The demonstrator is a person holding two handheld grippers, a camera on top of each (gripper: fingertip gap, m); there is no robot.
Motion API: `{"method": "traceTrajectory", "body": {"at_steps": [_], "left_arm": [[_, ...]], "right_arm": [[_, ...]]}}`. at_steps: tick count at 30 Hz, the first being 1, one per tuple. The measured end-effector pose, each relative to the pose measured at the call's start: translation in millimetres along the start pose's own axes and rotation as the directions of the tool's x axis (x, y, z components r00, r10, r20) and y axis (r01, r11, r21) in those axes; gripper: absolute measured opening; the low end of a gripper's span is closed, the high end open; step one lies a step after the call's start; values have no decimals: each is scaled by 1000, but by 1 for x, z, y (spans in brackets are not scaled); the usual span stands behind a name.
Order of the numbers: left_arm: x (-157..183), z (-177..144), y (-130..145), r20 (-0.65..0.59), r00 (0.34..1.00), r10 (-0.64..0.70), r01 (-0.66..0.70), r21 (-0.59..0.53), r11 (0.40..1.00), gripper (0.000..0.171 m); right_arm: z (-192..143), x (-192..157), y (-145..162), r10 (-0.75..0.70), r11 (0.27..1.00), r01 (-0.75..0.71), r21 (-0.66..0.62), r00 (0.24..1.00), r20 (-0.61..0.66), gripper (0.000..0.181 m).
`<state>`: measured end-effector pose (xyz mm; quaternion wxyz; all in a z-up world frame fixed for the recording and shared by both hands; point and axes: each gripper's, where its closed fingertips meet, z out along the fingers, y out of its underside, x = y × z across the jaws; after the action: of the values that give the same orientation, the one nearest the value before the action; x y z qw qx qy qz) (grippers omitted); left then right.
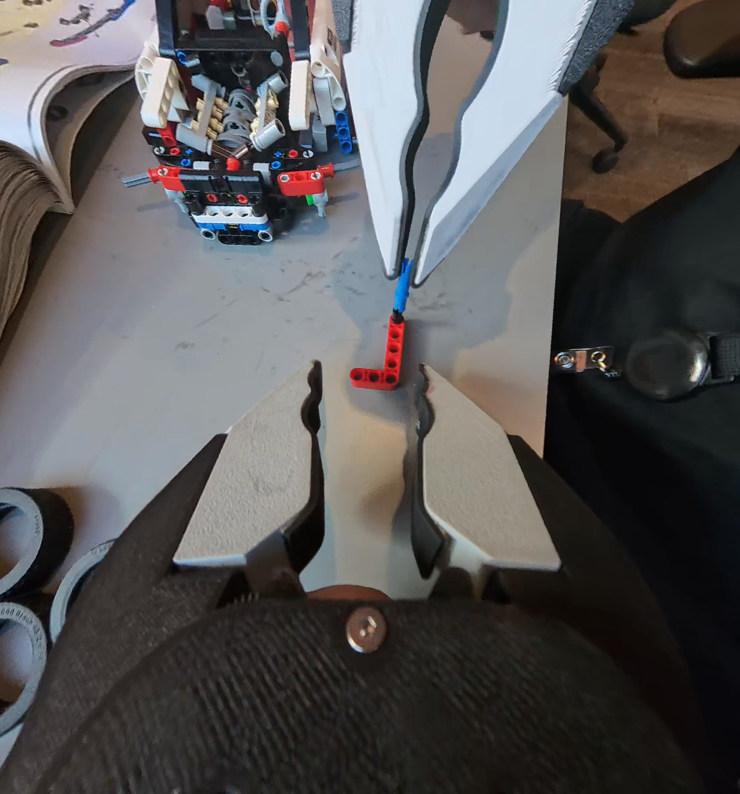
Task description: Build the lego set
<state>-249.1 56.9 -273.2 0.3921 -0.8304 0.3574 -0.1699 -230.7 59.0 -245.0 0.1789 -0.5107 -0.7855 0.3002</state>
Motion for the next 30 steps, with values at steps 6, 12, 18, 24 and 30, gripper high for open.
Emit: {"method": "traceTrajectory", "body": {"at_steps": [6, 12, 18, 24, 30], "left_arm": [[3, 9, 0, -20, 998, 51, -52, -36, 998, 32], [8, 14, 4, -52, 995, 82, -85, -73, 994, 23], [11, 14, 4, -71, 994, 89, -94, -72, 993, 18], [12, 15, 5, -70, 992, 106, -111, -72, 991, 6], [11, 15, 5, -86, 994, 73, -79, -74, 994, 5]], "right_arm": [[10, -4, 3, -65, 996, 65, -55, 998, 7, 4], [17, -3, 3, -72, 995, 73, -61, 997, 11, 4], [11, 0, 0, -26, 1000, 26, -17, 1000, 0, 4], [7, 1, 5, 11, 1000, -11, 22, 1000, -6, 4], [6, 1, 5, 12, 999, -12, 39, 1000, 2, 4]]}}
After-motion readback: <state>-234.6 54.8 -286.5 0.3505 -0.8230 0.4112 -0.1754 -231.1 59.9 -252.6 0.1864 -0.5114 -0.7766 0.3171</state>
